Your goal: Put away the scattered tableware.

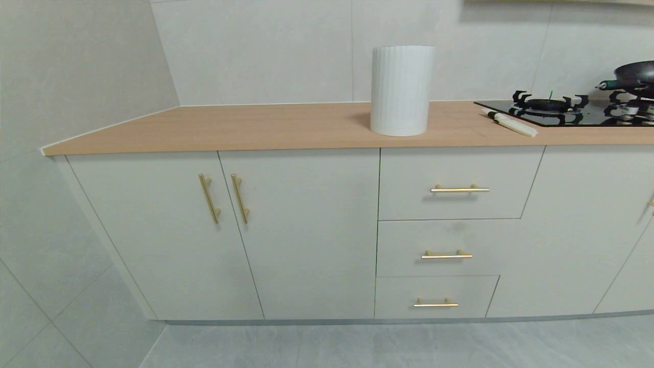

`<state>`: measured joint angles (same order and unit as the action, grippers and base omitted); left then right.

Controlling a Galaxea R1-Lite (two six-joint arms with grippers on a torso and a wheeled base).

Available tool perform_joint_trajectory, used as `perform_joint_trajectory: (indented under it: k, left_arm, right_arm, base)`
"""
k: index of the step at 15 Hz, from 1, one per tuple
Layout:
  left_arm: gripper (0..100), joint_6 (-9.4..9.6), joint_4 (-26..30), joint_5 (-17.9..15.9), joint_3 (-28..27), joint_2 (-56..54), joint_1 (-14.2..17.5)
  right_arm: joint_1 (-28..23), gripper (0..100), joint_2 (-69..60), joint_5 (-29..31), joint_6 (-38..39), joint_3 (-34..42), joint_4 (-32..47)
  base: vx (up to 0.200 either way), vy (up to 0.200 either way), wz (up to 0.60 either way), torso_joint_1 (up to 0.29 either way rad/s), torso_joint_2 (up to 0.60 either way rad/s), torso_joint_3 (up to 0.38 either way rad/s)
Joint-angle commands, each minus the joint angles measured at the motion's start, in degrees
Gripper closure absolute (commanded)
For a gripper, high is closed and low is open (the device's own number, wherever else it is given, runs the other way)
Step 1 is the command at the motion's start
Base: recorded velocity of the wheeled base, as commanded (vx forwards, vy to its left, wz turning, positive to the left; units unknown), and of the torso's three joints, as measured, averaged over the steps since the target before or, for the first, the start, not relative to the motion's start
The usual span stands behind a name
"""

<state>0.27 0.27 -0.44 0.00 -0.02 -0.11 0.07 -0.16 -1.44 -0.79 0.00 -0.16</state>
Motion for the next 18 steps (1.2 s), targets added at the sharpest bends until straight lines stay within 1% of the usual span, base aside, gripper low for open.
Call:
perform_joint_trajectory:
  k: [1, 18]
  left_arm:
    - [0, 0.0, 0.0, 0.0, 0.0, 0.02, -0.07]
    - [0, -0.09, 0.0, 0.0, 0.0, 0.02, -0.07]
  right_arm:
    - [0.01, 0, 0.16, -0.06, -0.09, 0.0, 0.07]
    - [0.01, 0, 0.16, -0.06, 0.27, 0.0, -0.02]
  base:
    - [0.0, 0.0, 0.0, 0.0, 0.0, 0.0]
    - [0.2, 0.0, 0.0, 0.003, 0.0, 0.002]
